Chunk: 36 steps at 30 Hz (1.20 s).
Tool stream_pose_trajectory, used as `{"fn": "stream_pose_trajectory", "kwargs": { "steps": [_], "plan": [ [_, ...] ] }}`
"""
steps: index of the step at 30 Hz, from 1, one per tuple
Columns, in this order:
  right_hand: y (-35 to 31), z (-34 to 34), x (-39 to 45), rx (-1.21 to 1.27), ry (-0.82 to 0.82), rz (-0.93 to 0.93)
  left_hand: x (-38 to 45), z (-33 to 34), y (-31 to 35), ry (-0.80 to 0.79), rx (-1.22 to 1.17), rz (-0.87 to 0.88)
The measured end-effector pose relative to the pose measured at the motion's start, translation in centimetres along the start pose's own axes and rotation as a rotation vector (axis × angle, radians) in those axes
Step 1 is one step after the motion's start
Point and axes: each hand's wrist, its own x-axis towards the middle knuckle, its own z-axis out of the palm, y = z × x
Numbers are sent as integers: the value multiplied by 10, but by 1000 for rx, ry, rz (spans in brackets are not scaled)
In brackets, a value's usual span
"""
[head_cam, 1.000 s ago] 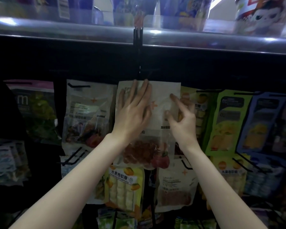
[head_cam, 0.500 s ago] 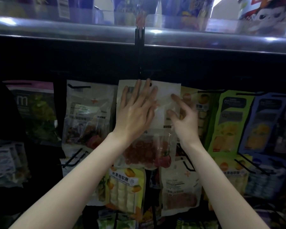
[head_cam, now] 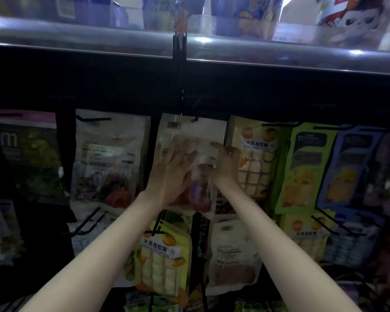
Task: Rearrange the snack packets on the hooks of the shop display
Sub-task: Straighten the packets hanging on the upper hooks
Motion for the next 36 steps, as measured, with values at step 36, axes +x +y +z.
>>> {"fn": "stream_pose_trajectory", "kwargs": {
  "steps": [36],
  "plan": [
    [65, -28, -45, -470, 55, -145, -86, -4, -1, -255, -371, -256]
  ]
}}
